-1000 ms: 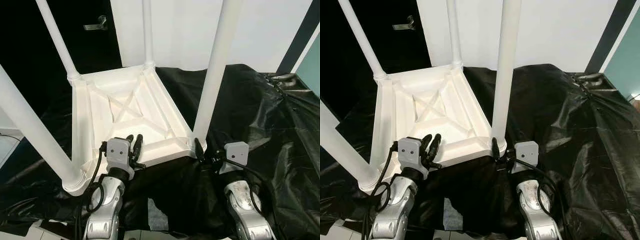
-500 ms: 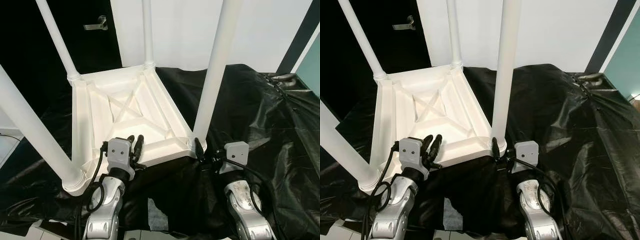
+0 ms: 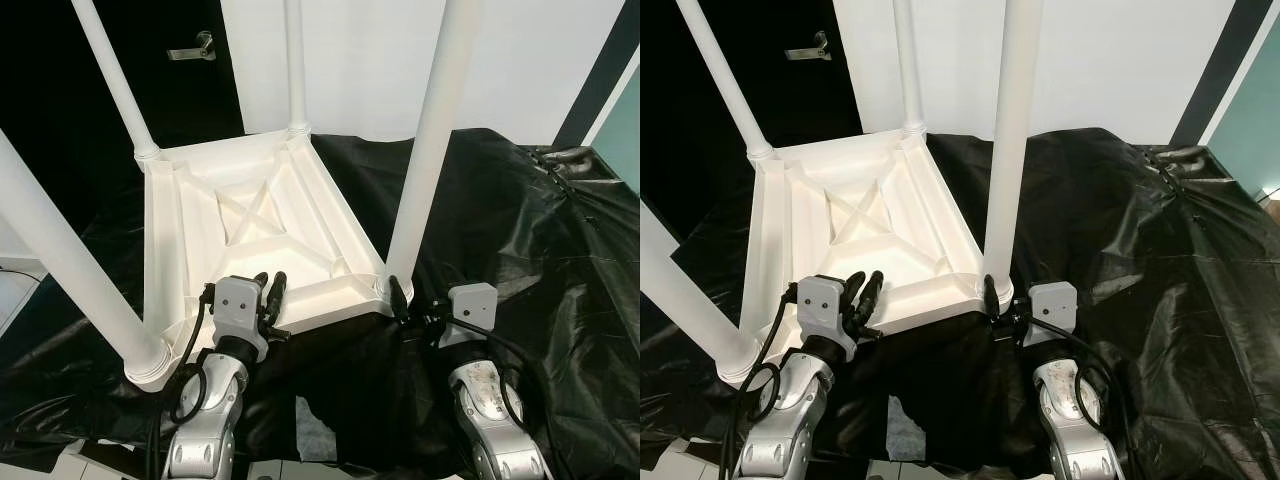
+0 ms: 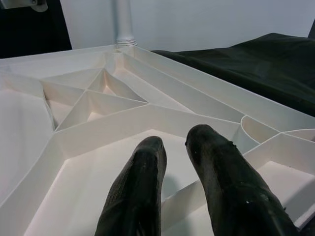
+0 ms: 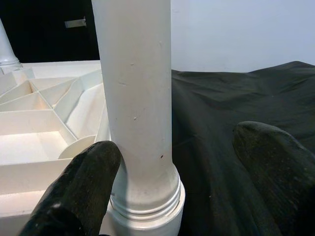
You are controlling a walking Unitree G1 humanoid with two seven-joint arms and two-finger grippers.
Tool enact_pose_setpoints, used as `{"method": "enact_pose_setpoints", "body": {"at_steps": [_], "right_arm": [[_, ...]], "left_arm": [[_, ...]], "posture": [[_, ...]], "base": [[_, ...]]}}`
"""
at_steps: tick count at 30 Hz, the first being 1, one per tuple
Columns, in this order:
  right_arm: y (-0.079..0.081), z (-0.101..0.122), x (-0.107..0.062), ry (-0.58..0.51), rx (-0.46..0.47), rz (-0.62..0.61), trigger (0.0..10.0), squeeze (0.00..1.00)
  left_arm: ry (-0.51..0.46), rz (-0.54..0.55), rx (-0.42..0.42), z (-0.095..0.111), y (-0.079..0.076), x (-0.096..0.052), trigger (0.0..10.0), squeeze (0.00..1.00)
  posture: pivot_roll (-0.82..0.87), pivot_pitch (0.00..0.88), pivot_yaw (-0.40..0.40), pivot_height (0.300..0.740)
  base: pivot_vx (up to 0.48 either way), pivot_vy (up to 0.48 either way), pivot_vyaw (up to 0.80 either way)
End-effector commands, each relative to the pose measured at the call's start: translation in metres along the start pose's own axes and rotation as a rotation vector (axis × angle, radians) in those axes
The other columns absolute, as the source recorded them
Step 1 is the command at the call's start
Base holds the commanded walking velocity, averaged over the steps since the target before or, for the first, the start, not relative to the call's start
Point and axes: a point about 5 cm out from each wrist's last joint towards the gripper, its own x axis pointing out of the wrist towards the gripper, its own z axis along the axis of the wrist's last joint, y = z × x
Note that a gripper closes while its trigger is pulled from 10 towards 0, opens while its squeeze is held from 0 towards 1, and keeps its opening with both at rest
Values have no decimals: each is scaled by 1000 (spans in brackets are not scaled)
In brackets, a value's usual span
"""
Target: Building children table
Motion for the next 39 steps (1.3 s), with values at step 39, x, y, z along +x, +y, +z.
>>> {"method": "enact_pose_setpoints", "body": {"at_steps": [39], "right_arm": [[-3, 5, 5, -23, -1, -30, 10000, 0]], "left_arm": [[-29, 12, 6, 18, 5, 6, 10000, 0]], "posture": [[63, 0, 22, 740]], "base": [[0, 0, 0]]}}
